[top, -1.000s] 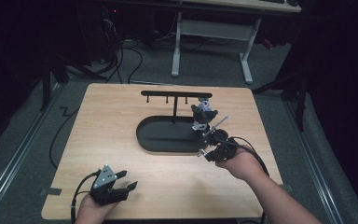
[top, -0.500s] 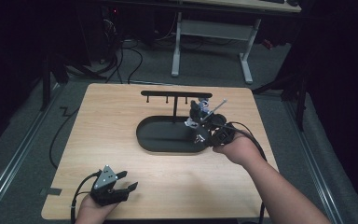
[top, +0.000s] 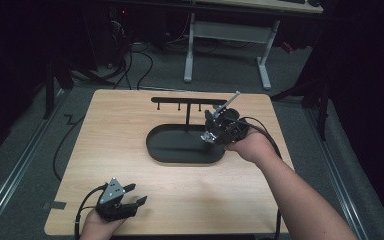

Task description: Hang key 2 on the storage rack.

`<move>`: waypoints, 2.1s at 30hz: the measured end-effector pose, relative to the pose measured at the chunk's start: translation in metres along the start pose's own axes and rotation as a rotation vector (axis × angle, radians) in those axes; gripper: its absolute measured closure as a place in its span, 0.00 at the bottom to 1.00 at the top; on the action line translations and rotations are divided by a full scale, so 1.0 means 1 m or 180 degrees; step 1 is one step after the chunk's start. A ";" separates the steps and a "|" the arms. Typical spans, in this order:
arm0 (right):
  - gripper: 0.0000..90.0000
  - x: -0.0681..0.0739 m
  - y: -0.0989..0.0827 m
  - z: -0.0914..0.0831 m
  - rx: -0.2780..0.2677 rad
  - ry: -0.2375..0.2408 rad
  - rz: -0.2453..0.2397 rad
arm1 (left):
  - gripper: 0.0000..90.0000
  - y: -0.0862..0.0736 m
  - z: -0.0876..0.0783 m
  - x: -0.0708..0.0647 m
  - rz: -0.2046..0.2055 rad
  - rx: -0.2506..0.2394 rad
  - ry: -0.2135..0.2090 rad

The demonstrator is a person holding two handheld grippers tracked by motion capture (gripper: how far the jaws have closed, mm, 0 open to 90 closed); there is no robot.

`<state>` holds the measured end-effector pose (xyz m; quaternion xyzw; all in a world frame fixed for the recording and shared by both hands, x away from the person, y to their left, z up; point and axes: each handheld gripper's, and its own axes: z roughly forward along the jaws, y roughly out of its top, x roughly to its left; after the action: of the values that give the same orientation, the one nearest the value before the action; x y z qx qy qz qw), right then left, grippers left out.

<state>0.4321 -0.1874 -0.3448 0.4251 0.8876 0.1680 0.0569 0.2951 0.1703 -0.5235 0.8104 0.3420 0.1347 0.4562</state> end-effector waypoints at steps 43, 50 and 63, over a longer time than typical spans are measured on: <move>0.95 -0.018 0.076 -0.011 -0.0019 -0.0148 0.0163 | 0.42 -0.003 -0.003 0.003 -0.0020 0.0021 0.0013; 0.95 -0.020 0.082 -0.005 -0.0068 -0.0241 0.0217 | 0.42 -0.003 -0.003 0.004 -0.0012 0.0029 0.0012; 0.95 -0.028 0.069 0.014 0.0004 -0.0253 0.0341 | 0.42 -0.003 -0.002 0.003 -0.0010 0.0057 -0.0004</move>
<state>0.5038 -0.1660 -0.3351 0.4785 0.8607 0.1533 0.0827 0.2951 0.1743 -0.5253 0.8140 0.3442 0.1303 0.4493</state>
